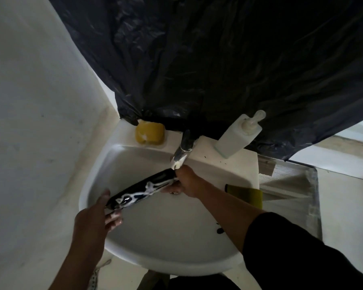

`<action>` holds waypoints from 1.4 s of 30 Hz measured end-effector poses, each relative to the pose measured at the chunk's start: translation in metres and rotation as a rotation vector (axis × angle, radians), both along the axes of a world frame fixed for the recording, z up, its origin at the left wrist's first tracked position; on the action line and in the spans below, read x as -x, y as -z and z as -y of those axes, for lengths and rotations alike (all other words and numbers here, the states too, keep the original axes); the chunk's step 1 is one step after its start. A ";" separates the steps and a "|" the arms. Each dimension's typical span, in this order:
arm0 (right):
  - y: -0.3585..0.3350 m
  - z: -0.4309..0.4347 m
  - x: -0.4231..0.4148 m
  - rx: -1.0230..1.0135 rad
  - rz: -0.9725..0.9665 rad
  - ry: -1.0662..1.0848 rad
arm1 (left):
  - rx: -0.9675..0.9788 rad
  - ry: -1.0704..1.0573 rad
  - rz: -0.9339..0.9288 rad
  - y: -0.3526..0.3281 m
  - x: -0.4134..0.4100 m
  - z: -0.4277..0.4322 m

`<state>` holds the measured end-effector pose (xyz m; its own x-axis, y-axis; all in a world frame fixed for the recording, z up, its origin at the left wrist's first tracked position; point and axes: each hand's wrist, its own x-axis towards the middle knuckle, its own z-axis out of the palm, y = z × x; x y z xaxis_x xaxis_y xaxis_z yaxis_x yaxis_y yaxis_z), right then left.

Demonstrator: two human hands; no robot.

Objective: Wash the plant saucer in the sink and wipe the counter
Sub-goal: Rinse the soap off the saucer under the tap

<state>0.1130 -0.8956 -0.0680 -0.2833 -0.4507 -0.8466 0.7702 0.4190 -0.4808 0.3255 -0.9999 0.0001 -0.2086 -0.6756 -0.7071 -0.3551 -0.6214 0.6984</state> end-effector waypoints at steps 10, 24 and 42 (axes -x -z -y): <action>0.004 0.003 -0.005 -0.361 -0.035 -0.309 | 0.361 0.518 0.395 0.002 -0.001 -0.009; 0.014 -0.055 0.024 -0.153 -0.214 -0.268 | 0.235 0.442 0.359 0.084 0.028 0.001; -0.028 -0.125 0.049 0.090 -0.211 -0.316 | -0.174 0.536 0.013 0.105 0.094 -0.060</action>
